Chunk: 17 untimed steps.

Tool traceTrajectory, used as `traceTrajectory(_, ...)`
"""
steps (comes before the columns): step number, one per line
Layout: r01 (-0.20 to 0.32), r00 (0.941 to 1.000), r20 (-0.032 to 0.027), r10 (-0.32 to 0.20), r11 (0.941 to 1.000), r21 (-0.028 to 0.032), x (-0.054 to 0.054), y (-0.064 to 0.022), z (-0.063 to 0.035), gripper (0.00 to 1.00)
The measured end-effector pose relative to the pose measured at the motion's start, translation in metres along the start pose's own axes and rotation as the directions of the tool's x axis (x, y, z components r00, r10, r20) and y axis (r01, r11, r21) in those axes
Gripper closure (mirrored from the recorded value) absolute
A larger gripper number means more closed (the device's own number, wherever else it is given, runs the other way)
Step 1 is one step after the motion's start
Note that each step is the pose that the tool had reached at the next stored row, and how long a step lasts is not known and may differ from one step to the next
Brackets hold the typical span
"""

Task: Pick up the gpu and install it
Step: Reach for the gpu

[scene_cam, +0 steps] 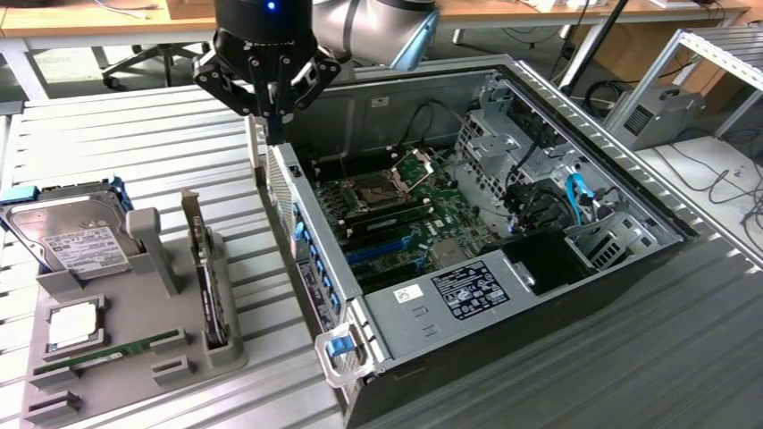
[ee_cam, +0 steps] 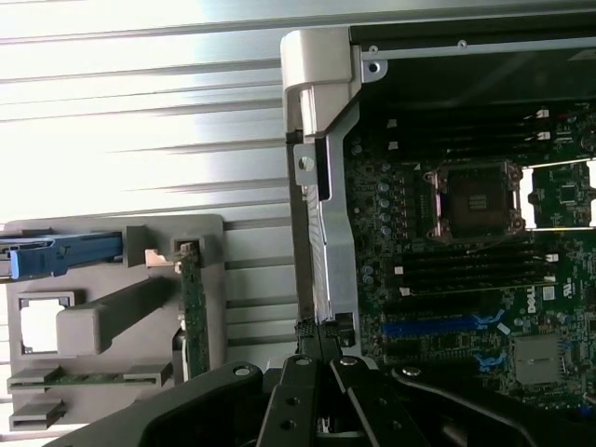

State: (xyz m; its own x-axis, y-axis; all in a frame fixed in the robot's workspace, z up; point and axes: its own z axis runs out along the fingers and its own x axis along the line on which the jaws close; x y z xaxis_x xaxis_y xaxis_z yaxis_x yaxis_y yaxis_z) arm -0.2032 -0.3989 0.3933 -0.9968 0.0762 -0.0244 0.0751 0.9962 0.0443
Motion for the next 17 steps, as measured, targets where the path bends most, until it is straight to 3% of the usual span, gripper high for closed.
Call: traceTrajectory(17,0.000,1.0000,0.0001,0.000,1.0000,-0.0001,0.0096,-0.0007,-0.0002,0.89)
